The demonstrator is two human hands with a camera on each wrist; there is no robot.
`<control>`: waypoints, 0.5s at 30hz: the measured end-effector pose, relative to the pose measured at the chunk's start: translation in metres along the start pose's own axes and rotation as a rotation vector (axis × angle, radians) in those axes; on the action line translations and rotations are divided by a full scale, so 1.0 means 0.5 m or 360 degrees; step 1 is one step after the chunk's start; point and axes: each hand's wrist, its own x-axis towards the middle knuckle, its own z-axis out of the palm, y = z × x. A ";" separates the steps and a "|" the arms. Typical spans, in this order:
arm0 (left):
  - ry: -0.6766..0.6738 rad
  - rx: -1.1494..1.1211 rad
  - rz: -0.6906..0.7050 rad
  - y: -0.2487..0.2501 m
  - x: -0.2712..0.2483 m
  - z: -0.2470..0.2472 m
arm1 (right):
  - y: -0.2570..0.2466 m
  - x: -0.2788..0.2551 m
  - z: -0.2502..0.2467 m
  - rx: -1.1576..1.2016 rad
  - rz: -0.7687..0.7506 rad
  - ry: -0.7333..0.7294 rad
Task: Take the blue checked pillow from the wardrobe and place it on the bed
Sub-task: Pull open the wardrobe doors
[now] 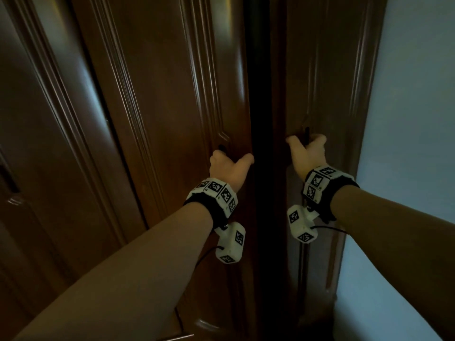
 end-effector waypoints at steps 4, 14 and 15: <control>0.0208 0.0260 -0.0017 -0.002 -0.067 -0.014 | 0.002 -0.046 -0.074 -0.0032 -0.0002 0.0074; 0.0824 0.0447 -0.0040 -0.079 -0.224 -0.138 | -0.019 -0.147 -0.239 -0.0338 0.0009 0.0459; 0.0843 0.0452 -0.0047 -0.089 -0.241 -0.157 | -0.021 -0.161 -0.250 -0.0394 0.0017 0.0438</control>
